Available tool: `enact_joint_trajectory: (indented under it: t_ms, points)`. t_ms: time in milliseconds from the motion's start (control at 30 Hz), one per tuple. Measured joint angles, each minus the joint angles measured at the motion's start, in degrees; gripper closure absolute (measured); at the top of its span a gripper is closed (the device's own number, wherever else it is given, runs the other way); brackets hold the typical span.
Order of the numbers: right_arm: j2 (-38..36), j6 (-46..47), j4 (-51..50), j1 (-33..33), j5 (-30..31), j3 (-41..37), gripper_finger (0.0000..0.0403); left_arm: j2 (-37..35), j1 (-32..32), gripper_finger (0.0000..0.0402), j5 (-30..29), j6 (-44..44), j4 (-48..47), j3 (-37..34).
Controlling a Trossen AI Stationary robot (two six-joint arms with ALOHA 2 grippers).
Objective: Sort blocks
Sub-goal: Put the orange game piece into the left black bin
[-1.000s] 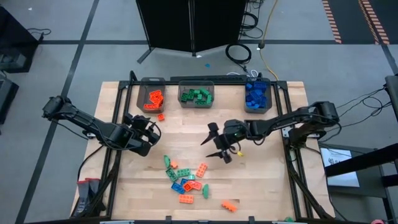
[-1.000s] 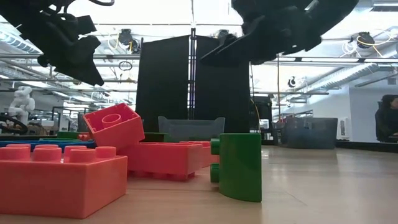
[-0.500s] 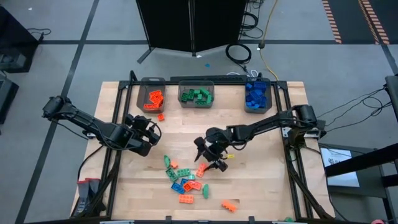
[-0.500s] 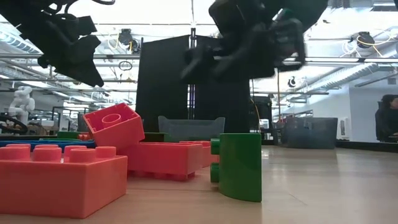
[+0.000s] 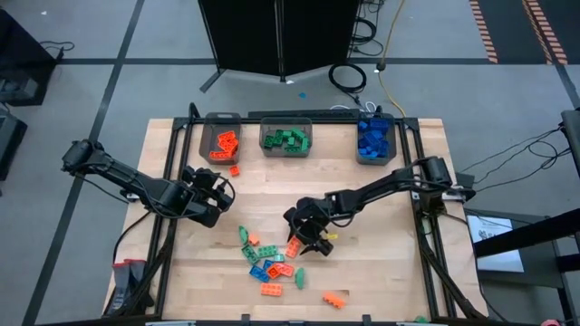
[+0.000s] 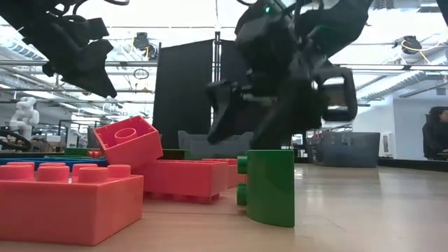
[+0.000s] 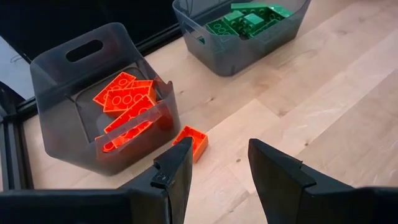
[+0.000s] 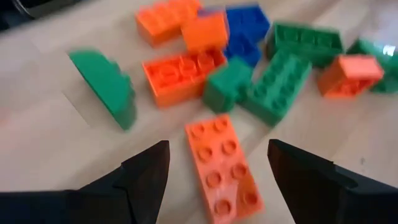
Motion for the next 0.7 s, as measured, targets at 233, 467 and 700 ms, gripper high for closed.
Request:
enact_joint_trajectory:
  t_ms: [233,467,700]
  points:
    - [3.8,-0.5,0.1,0.0,0.8,0.0,0.0135,0.0,0.0,0.0241,0.2,0.0,0.0,0.0]
    - [6.5,2.2,0.3,-0.1,-0.2,0.1,0.018,0.0,0.0,0.0241,0.4,-0.1,0.0,0.0]
    - [6.6,8.4,0.5,-0.4,2.9,0.2,0.0282,0.0,0.0,0.0241,0.4,-0.1,0.0,0.0]
